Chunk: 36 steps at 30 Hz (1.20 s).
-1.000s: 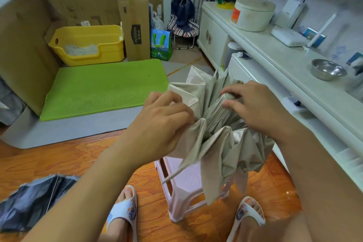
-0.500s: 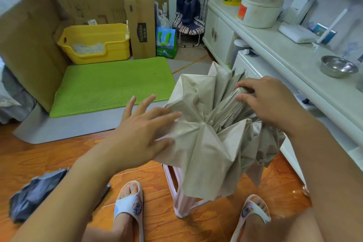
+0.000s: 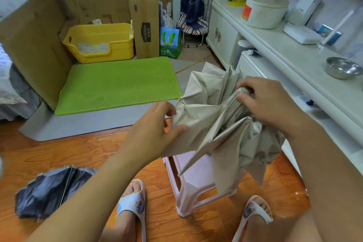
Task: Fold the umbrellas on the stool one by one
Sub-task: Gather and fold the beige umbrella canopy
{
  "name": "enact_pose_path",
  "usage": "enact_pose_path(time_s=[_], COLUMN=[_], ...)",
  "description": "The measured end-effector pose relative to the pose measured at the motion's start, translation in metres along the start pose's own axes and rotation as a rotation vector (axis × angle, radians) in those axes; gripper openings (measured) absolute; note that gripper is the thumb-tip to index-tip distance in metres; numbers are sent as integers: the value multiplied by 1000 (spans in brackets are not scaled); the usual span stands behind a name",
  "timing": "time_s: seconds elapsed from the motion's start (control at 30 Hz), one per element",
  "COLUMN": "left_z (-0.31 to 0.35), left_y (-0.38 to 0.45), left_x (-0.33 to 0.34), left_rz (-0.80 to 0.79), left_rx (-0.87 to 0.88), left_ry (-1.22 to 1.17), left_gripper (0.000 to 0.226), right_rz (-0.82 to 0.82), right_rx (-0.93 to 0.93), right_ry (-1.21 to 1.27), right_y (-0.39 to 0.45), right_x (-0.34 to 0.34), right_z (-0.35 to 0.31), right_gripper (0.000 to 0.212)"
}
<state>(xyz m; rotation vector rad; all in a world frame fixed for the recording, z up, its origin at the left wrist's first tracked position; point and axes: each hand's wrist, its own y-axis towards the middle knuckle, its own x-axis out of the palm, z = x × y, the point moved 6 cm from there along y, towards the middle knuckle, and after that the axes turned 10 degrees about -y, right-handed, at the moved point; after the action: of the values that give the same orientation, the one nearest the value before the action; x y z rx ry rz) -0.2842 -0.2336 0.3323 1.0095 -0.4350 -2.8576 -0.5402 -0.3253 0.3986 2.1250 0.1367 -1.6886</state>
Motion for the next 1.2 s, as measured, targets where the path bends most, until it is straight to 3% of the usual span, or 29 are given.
enact_pose_path(time_s=[0.2, 0.33, 0.5, 0.63, 0.77, 0.9, 1.03, 1.1, 1.2], left_z=[4, 10, 10, 16, 24, 0, -20, -17, 7], left_y=[2, 9, 22, 30, 32, 34, 39, 39, 34], left_x=[7, 13, 23, 27, 23, 9, -8, -8, -4], left_rz=[65, 13, 6, 51, 50, -66, 3, 20, 41], left_rx=[23, 139, 118, 120, 140, -28, -145, -72, 153], left_ry=[-74, -61, -64, -84, -67, -28, -134, -101, -46], left_gripper=[36, 53, 22, 13, 25, 48, 46, 35, 42], right_rz=[-31, -55, -82, -225, -188, -279, -318, -311, -313], right_rx=[-42, -134, -201, -160, -147, -174, -203, -195, -169], right_ry=[119, 149, 209, 210, 82, 98, 128, 137, 141], right_y=[-5, -3, -1, -4, -2, -5, -9, -9, -6], right_x=[0, 1, 1, 6, 12, 13, 12, 12, 14], right_z=[-8, -17, -35, -45, -47, -43, -40, -40, -39], right_gripper=[32, 23, 14, 43, 9, 16, 16, 13, 23])
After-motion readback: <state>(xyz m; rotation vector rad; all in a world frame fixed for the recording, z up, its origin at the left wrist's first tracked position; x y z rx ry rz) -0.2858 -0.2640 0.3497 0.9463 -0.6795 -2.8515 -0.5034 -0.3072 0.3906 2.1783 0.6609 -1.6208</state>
